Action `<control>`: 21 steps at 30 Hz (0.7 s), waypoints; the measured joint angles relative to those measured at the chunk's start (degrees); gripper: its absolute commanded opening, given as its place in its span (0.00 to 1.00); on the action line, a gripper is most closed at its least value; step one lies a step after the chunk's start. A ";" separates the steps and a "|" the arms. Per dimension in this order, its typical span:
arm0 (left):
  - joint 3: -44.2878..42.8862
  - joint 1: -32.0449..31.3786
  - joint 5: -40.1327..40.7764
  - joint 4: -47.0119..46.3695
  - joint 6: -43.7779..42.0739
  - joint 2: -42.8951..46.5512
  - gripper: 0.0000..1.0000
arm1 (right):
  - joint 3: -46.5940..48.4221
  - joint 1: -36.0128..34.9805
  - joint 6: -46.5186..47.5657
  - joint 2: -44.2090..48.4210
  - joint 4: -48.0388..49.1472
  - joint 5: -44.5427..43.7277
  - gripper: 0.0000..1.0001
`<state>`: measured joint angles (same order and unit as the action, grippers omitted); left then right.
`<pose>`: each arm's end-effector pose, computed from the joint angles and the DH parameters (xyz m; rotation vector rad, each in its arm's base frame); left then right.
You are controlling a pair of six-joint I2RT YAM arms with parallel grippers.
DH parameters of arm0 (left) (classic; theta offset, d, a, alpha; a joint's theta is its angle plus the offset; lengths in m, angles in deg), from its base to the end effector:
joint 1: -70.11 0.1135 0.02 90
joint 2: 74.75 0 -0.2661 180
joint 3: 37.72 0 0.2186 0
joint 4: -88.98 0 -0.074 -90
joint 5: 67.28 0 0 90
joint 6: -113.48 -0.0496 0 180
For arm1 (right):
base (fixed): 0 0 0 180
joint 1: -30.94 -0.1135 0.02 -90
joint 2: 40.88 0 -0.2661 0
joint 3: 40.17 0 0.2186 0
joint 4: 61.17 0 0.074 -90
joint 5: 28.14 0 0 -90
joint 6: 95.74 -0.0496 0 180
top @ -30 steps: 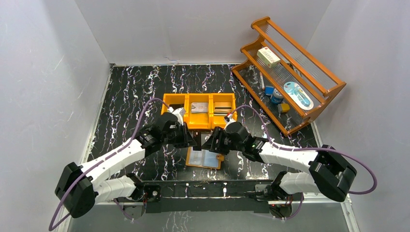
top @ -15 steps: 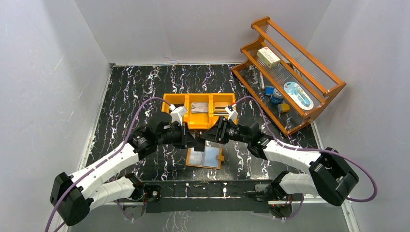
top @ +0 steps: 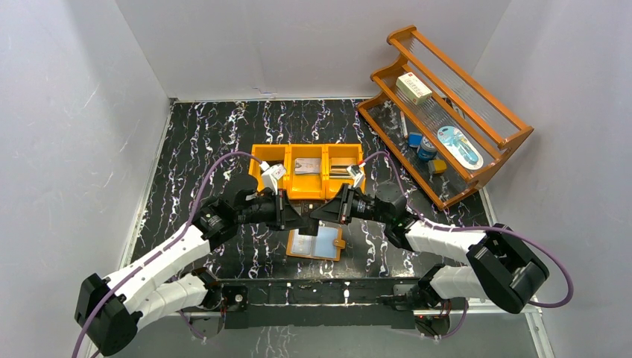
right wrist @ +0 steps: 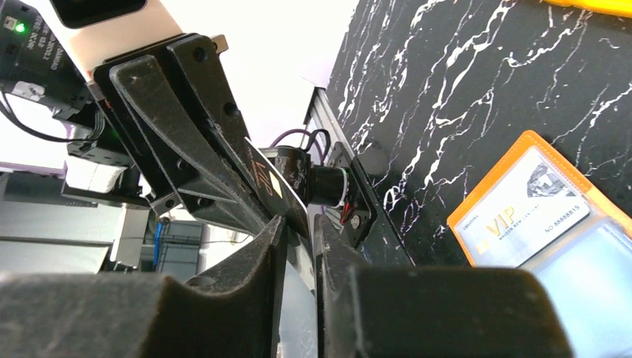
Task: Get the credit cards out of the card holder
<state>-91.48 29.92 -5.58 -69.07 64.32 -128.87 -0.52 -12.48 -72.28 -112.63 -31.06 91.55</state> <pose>0.1311 -0.1415 0.2831 0.3530 2.1628 -1.3555 0.1566 0.1820 0.2460 -0.0962 1.9676 1.7998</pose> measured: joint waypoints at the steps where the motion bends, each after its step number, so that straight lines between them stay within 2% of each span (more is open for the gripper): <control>1: 0.15 0.22 -0.46 -0.17 0.26 0.24 0.00 | -0.33 0.07 -0.50 -0.17 1.03 0.35 0.19; 3: 0.42 0.50 -1.09 -0.68 0.63 0.55 0.00 | -0.81 0.28 -1.22 -0.57 3.21 0.81 0.13; 6: 0.50 1.03 -2.03 -1.27 1.31 0.55 0.01 | -1.42 0.48 -2.36 -1.01 6.34 1.01 0.13; 10: 0.61 1.86 -3.56 -3.02 2.73 0.17 0.07 | -2.14 0.87 -3.65 -1.51 9.73 0.90 0.13; 16: 0.72 3.91 -6.25 -6.82 5.40 -1.31 0.17 | -2.14 1.27 -4.61 -1.51 12.55 0.52 0.07; 21: 0.83 5.73 -8.85 -11.82 8.26 -2.21 0.20 | -2.14 0.87 -5.46 -1.49 14.64 0.79 0.05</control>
<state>-90.64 35.65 -14.43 -80.89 72.59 -131.08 -2.66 -11.61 -77.75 -114.11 -16.41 92.34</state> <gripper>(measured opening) 0.187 0.069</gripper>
